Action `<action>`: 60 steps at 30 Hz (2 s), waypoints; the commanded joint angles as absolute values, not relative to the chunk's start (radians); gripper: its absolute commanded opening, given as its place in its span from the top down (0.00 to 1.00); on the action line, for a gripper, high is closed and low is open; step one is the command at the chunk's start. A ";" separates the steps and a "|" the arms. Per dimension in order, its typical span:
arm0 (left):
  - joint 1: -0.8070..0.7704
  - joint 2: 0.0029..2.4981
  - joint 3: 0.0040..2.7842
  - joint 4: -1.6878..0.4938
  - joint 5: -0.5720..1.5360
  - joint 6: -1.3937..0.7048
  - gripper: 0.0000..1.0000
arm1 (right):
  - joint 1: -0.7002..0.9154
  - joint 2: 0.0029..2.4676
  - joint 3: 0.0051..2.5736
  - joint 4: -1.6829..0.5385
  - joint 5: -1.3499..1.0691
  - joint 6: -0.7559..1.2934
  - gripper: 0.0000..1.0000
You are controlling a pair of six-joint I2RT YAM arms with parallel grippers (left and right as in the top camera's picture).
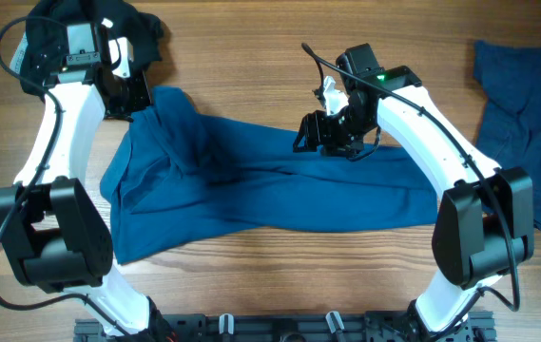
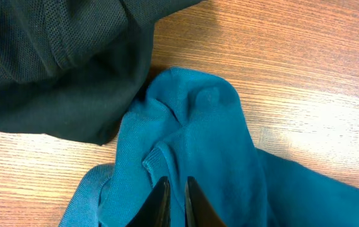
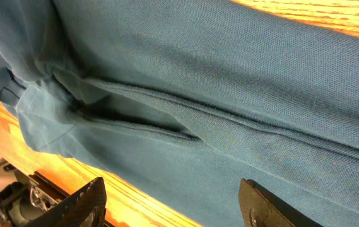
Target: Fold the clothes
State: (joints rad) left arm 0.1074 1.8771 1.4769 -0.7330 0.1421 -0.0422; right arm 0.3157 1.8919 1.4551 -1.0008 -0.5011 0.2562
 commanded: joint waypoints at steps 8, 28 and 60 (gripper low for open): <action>0.111 1.884 1.487 -0.818 0.138 -0.128 0.72 | 0.324 1.876 1.447 -0.992 -0.507 0.256 0.32; 0.121 2.050 1.487 -0.818 0.168 -0.189 0.66 | 0.324 1.876 1.447 -0.986 -0.509 0.258 0.32; 0.121 1.943 1.466 -0.878 0.227 -0.230 0.74 | 0.325 1.876 1.447 -0.982 -0.510 0.263 0.32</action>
State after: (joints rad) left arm 0.1143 1.9251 1.4769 -0.8745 0.2302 -0.2127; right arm 0.3183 1.8919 1.4551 -0.9855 -0.5011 0.2573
